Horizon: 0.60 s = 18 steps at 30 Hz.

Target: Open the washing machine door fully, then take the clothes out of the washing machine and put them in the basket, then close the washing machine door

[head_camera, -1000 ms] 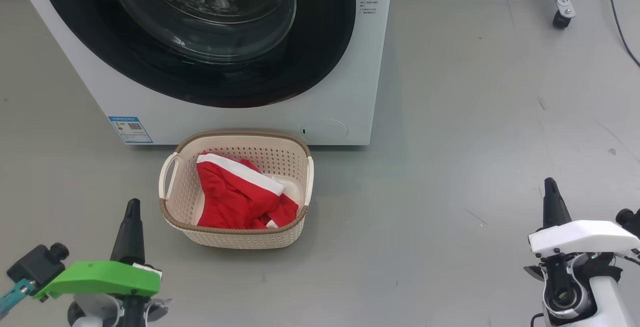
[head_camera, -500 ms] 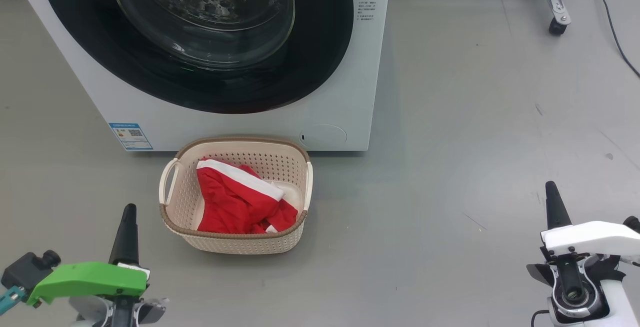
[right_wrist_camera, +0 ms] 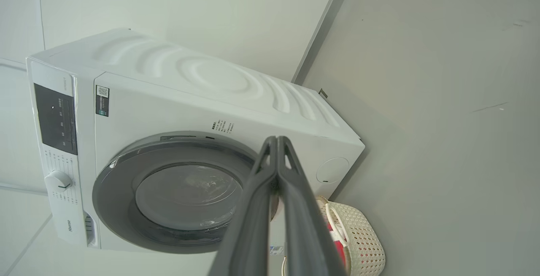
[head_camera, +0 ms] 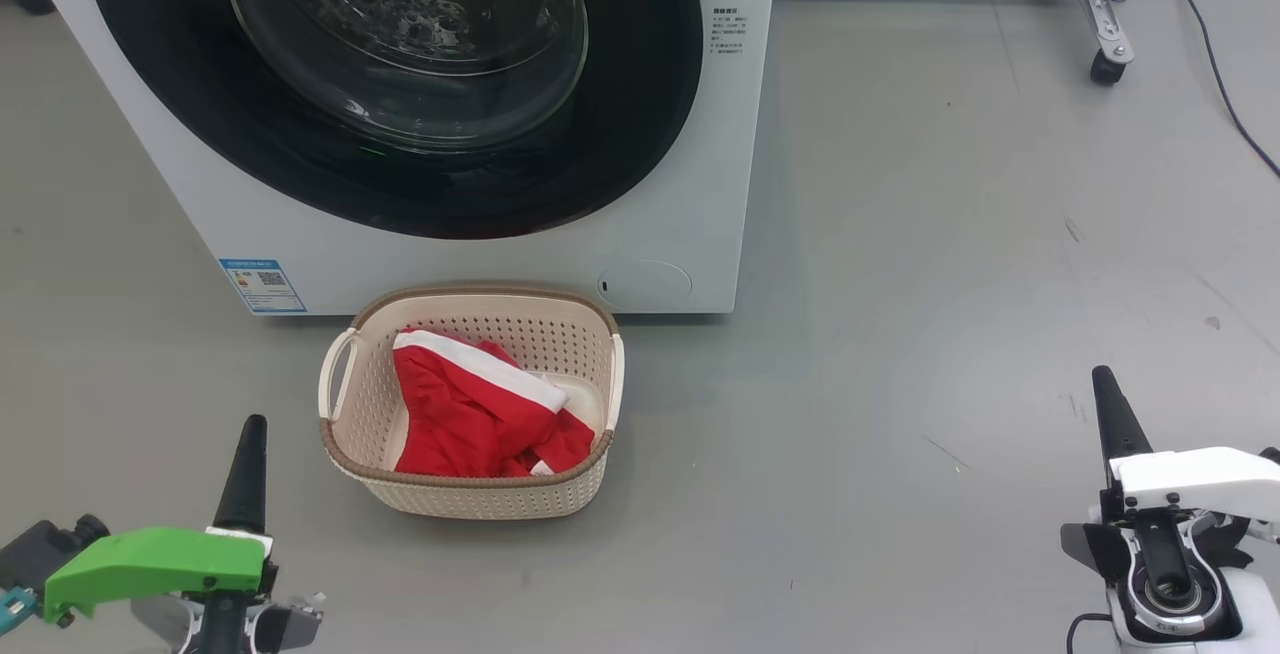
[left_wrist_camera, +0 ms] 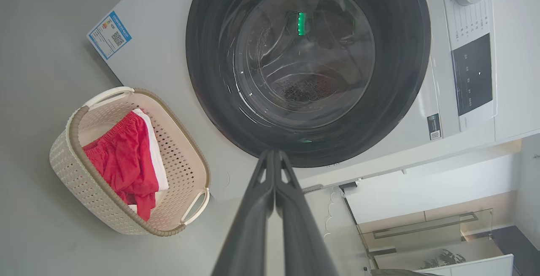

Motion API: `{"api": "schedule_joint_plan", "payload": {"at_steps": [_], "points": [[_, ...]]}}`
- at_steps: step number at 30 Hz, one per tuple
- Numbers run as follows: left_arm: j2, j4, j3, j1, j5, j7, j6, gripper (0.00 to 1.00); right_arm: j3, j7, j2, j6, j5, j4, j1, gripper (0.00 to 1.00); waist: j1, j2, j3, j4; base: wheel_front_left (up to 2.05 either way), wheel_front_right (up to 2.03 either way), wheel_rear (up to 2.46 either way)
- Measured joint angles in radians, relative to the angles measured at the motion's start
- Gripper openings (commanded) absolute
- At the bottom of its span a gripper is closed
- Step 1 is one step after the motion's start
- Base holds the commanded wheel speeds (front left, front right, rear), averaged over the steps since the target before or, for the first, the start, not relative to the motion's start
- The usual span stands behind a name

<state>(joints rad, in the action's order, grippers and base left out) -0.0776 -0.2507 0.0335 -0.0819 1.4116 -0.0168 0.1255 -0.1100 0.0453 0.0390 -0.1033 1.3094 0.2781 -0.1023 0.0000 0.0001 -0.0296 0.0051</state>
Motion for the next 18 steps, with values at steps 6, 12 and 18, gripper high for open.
{"api": "schedule_joint_plan", "payload": {"at_steps": [6, 12, 18], "points": [[-0.001, -0.003, -0.007, 0.0, 0.07, 0.017, 0.0, 0.0, -0.009, 0.02, 0.0, -0.002, 0.078, 0.001, 0.0, 0.0, 0.0, 0.0, 0.008, -0.002, 0.0, 0.0, 0.0], [-0.002, -0.008, -0.019, 0.0, 0.139, 0.035, 0.0, 0.0, -0.018, 0.041, 0.0, -0.009, 0.16, 0.002, 0.004, 0.0, 0.0, 0.0, 0.016, -0.003, 0.0, 0.0, 0.0], [-0.002, -0.012, -0.029, 0.0, 0.208, 0.053, 0.0, 0.0, -0.028, 0.06, 0.0, -0.01, 0.24, 0.002, 0.005, 0.0, 0.0, 0.0, 0.023, -0.005, 0.0, 0.0, 0.0]]}}
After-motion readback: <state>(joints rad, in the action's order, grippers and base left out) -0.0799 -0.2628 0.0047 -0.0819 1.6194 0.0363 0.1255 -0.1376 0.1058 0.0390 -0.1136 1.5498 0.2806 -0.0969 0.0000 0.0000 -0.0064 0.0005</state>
